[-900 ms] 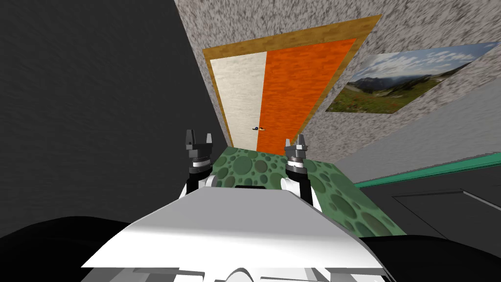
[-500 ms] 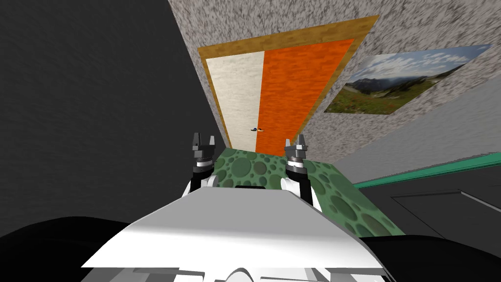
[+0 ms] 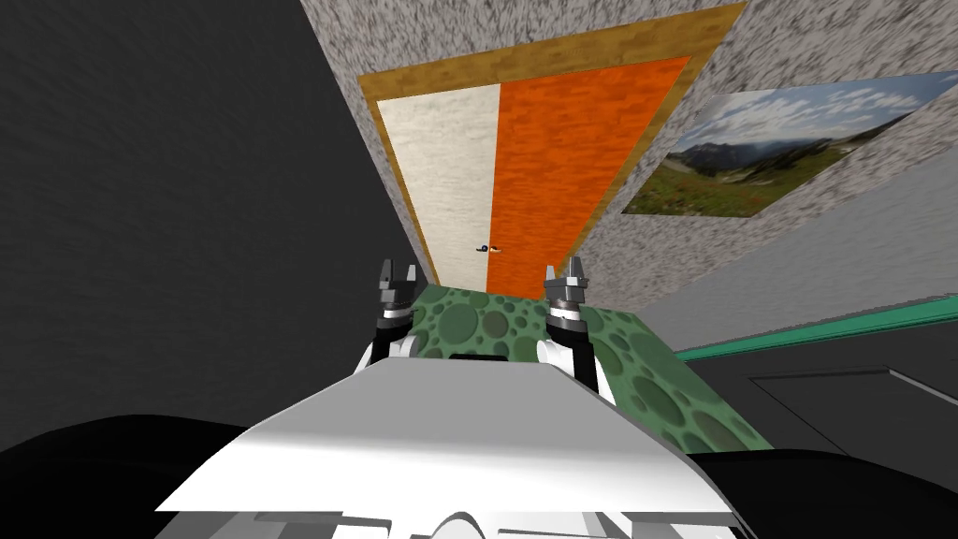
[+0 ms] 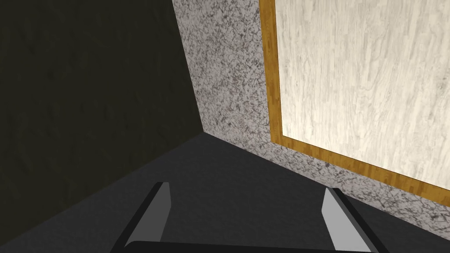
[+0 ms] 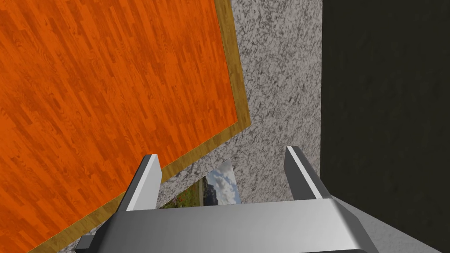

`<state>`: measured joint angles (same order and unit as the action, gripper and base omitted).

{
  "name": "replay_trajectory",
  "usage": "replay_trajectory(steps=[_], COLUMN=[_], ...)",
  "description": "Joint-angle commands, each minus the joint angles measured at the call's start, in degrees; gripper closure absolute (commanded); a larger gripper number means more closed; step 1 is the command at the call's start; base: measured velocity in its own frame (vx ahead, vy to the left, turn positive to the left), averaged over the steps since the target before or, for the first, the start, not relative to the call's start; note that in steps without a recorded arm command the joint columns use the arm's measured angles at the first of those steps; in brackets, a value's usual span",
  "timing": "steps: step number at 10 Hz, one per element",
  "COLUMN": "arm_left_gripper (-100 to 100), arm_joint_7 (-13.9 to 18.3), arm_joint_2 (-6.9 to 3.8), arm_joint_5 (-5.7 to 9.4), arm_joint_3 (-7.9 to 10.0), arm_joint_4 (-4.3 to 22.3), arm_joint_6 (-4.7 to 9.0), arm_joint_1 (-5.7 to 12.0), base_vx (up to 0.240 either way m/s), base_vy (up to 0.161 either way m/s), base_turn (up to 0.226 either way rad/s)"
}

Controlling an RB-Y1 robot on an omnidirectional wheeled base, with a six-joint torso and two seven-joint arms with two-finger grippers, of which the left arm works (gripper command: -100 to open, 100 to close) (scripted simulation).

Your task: Pull the door open

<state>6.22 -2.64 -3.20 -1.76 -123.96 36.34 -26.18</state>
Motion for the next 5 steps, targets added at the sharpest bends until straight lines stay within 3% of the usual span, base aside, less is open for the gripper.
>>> replay_trajectory(steps=[1, 5], arm_left_gripper=[-100, -100], arm_joint_7=[0.3, 0.9], arm_joint_2=[-0.4, -1.35], arm_joint_5=[0.16, 0.53], arm_joint_3=[0.18, 0.5], arm_joint_4=[1.7, 6.0], arm_joint_6=[0.23, 0.95], arm_joint_1=[0.46, 1.41], base_vx=[0.074, 0.092], base_vy=[-0.024, -0.039], base_turn=[-0.032, -0.039])
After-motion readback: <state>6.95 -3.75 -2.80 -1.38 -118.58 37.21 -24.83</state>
